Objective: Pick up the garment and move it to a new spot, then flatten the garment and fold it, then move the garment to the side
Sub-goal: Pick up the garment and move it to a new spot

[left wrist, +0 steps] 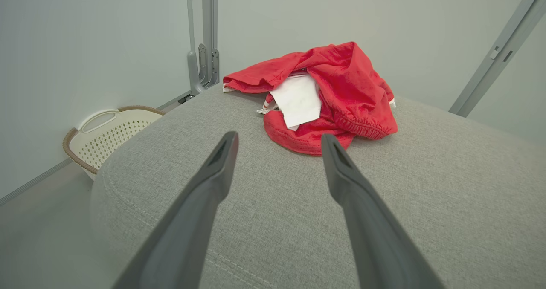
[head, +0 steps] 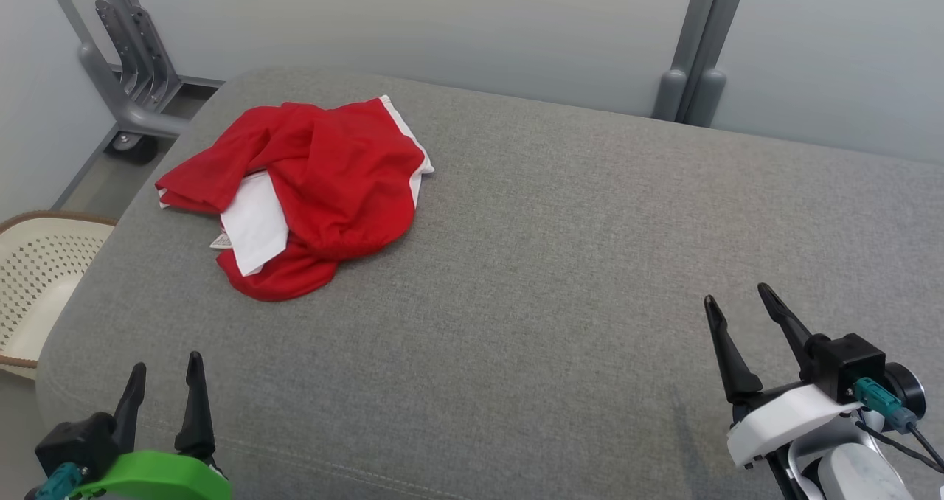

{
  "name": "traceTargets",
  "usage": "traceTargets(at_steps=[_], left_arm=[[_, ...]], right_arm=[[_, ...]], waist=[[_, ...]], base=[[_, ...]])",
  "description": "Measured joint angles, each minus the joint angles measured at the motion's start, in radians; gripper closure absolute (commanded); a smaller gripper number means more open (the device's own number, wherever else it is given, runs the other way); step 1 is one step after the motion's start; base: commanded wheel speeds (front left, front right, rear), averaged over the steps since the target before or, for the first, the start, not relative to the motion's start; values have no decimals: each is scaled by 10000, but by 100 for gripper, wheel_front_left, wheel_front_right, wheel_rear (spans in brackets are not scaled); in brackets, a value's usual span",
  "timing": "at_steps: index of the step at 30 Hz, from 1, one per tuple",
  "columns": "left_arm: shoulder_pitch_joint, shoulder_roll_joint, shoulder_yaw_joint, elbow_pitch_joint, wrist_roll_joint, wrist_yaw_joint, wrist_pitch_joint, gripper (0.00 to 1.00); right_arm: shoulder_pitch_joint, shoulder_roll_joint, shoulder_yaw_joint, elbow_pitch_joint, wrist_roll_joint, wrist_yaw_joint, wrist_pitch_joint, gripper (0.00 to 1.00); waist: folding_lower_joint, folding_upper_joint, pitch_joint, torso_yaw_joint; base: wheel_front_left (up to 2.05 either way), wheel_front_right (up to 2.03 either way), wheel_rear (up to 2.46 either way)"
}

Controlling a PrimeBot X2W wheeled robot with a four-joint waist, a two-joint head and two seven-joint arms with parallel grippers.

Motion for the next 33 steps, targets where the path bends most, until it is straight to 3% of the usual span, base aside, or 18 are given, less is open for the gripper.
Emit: traceTargets(at_steps=[8,15,20,33], left_arm=[[-1528,-2,-65,359,-587,0,360,0],[-3614,69,-606,1064,-1214,-77,2790,0],[-5156,696,-606,1198,-1175,-77,3622,0],[-6636,1271,349,2211,-1659,-56,4314,0]], right_arm=[[-294,-102,81,-130,-176,86,0,0],[-612,-372,249,-199,-397,159,0,0],[-955,-543,393,-270,-533,217,-2,0],[-2252,-546,562,-552,-570,301,-19,0]], waist=[[0,0,541,-186],[0,0,1340,-497],[0,0,1960,-766],[0,0,3593,-1756]], base=[[0,0,0],[0,0,0],[0,0,0],[0,0,0]])
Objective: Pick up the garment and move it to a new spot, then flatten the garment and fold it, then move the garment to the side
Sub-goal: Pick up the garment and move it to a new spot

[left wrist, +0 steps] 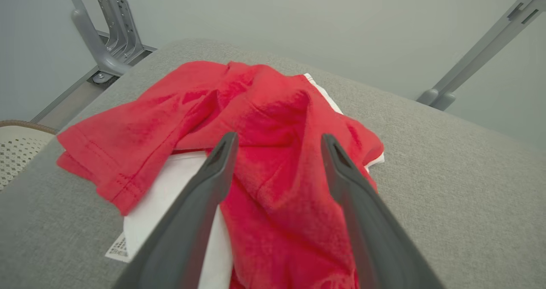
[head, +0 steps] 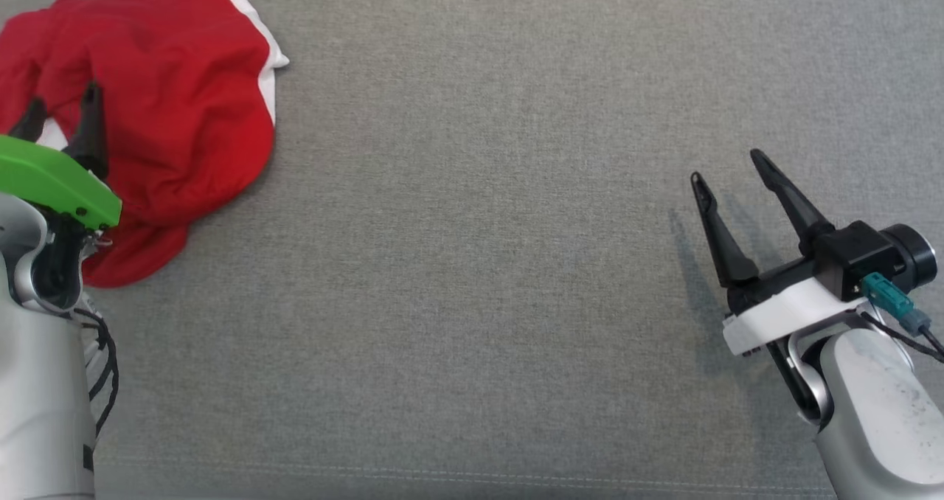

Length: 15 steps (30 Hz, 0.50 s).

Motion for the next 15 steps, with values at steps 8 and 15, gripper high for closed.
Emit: traceTargets(at_steps=[8,15], left_arm=[[-604,-286,-336,922,245,194,-196,0],[-673,265,-401,1484,782,499,-441,100]], right_arm=[[-367,-102,-339,134,0,0,-8,0],[-620,2,-297,198,2,0,-8,0]], waist=[[0,0,805,-449],[0,0,987,-526]], base=[[0,0,0],[0,0,0]])
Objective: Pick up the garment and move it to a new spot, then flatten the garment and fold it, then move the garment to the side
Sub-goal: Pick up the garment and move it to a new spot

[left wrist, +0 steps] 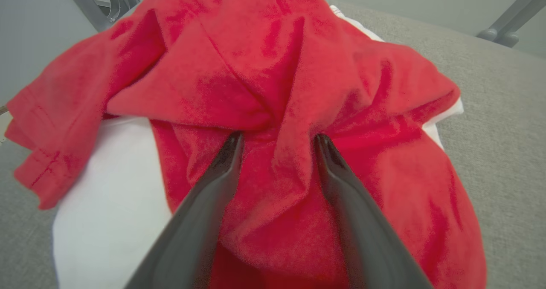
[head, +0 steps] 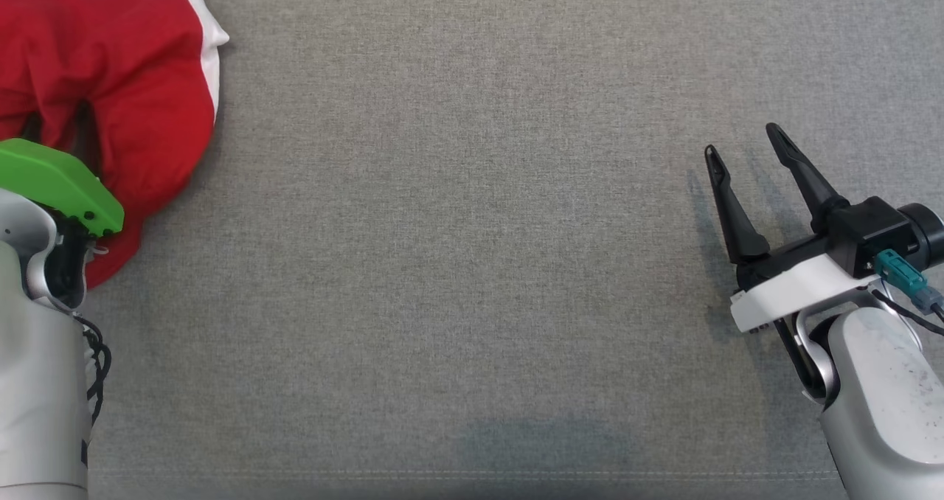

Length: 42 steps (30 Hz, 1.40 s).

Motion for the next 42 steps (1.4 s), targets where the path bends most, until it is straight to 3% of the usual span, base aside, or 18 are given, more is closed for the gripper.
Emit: traceTargets(at_steps=[13,25,31,42], left_arm=[[-881,-462,-851,-608,36,-332,-915,100],[-1713,-1536,-2604,-2042,169,-527,-1110,100],[-1486,-1948,-4794,-2932,-727,-531,-550,100],[137,-1841,-7898,-4604,-3237,-529,472,100]], right_arm=[[116,339,-84,579,69,0,0,0],[473,711,48,855,157,4,0,0],[572,863,21,882,259,4,0,0],[710,986,-75,872,431,4,0,0]], waist=[[0,0,-743,134],[0,0,-1721,53],[0,0,-1992,-341],[0,0,-2151,-1222]], base=[[0,0,0],[0,0,0],[0,0,0],[0,0,0]])
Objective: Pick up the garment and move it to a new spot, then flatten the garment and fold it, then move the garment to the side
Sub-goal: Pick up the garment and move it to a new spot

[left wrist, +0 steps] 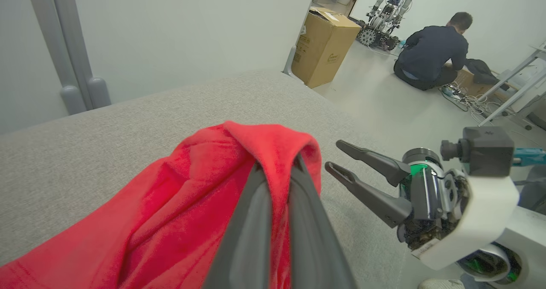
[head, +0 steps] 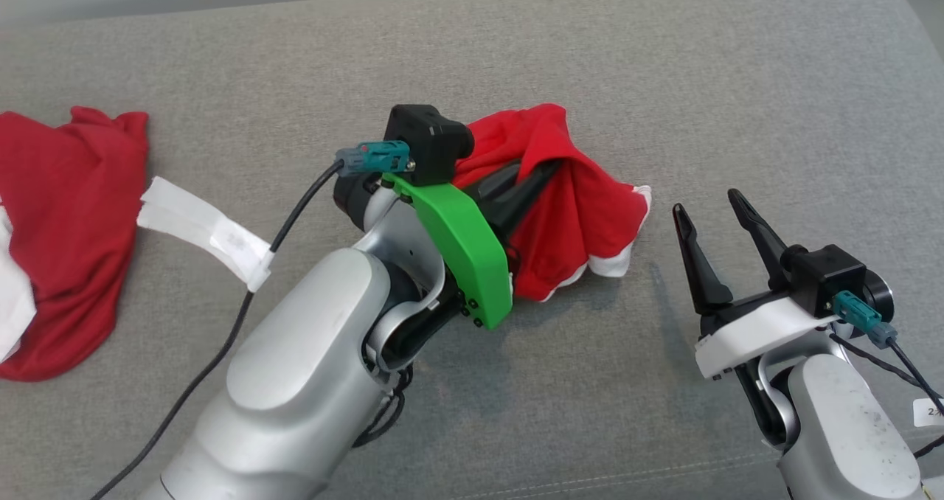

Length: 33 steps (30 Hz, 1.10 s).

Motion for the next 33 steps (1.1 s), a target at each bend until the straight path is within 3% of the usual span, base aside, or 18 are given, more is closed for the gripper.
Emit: traceTargets(at_steps=[5,10,15,19,20,21,22,33], left_arm=[[515,25,98,-2,-1396,-2,577,100],[714,245,976,1290,-813,52,825,100],[653,890,1561,2080,-82,608,635,99],[476,1225,1590,2669,324,913,587,75],[439,1273,1599,2786,428,943,566,57],[428,1298,1624,2884,456,959,500,25],[427,1287,1661,3003,458,997,416,0],[426,1266,1597,3768,759,1083,-299,0]], right_arm=[[29,35,-105,2,2,0,0,0],[208,104,-188,0,31,0,0,0],[218,159,-203,0,35,0,0,0],[218,207,-186,4,33,0,0,0],[217,215,-184,2,33,0,0,0],[218,217,-190,2,33,0,0,0],[218,219,-205,0,33,2,0,0],[382,205,-499,4,25,2,0,0]], waist=[[0,0,-3,-457],[0,0,10,-838],[0,0,38,-1097],[0,0,69,-1232],[0,0,76,-1262],[0,0,83,-1289],[0,0,87,-1312],[0,0,0,-1251]], base=[[0,0,0],[0,0,0],[0,0,0],[0,0,0],[0,0,0],[0,0,0],[0,0,0],[0,0,0]])
